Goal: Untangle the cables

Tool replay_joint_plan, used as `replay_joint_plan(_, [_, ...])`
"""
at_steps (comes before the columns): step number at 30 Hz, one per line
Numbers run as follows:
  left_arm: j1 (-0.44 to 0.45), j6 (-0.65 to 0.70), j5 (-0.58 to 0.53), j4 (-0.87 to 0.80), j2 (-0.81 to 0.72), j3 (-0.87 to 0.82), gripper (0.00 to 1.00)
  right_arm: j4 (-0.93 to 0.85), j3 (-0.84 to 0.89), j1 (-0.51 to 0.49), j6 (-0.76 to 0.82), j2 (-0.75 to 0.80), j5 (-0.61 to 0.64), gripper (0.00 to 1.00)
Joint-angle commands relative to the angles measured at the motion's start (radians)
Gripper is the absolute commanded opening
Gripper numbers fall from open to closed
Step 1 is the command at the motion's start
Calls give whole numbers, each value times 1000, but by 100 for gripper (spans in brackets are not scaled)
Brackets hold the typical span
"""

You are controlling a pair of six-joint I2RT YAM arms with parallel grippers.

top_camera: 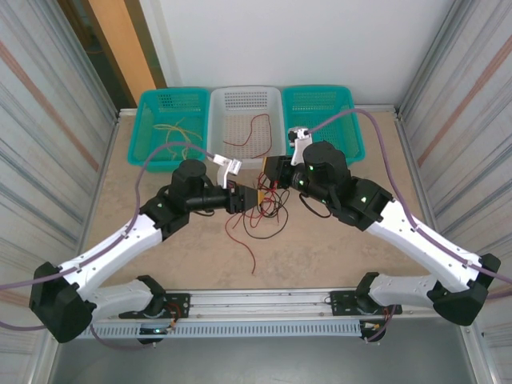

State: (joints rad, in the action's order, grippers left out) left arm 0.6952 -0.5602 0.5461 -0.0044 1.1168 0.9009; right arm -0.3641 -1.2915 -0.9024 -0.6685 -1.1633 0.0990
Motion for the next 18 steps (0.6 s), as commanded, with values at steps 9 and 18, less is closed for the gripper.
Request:
replay_joint_plan(9, [1,119,-106,-54,-20,116,40,50,-22,5,-2,-31,-84,0])
replay_joint_plan(18, [-9,117,-109,-39,11,131,2,41,-18,5,-6,-26,-64,9])
